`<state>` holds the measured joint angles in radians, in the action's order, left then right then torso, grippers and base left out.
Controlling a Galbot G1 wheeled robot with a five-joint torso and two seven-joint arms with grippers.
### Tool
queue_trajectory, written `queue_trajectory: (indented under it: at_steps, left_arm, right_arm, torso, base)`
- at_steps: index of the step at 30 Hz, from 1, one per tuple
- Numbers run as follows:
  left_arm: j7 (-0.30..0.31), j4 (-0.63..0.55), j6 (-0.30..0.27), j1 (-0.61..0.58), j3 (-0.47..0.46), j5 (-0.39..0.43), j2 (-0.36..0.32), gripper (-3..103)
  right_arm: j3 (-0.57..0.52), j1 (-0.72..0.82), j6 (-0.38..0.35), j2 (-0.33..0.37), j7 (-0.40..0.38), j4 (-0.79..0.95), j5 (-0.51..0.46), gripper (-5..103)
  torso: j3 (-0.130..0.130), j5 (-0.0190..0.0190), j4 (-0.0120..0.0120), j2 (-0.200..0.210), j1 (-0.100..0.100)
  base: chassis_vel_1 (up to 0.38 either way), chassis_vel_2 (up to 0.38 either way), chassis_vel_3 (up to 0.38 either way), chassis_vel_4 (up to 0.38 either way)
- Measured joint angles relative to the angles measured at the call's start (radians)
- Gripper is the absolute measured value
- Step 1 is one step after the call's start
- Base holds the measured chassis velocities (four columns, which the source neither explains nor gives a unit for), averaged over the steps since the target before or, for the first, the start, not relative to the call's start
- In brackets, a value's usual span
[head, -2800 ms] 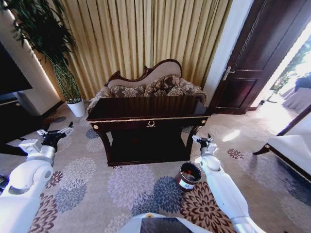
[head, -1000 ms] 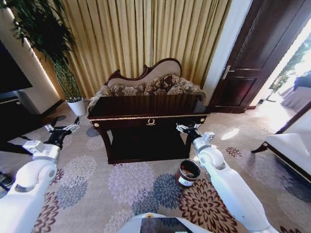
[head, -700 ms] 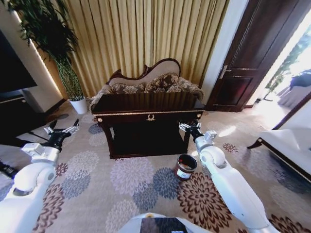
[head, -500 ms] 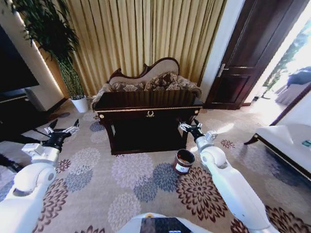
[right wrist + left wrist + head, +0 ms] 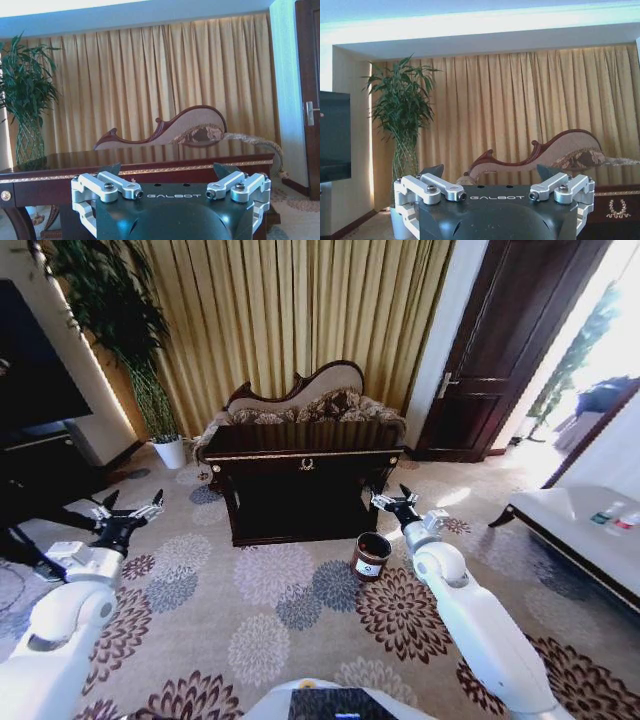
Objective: Move to the front of the table and place the trash on the table into the trash bin.
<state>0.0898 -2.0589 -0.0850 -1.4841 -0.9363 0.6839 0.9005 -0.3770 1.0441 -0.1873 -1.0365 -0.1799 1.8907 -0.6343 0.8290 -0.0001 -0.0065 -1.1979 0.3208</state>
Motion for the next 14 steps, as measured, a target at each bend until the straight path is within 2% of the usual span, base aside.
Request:
queue_trajectory:
  at_steps: [14]
  left_arm:
    - [-0.007, 0.006, 0.016, -0.011, 0.002, -0.009, 0.011, 100]
  right_arm:
    - [0.003, 0.016, 0.005, -0.011, 0.0, -0.007, 0.025, 100]
  torso:
    - [0.0, 0.0, 0.0, 0.0, 0.0]
  base:
    - [0.0, 0.0, 0.0, 0.0]
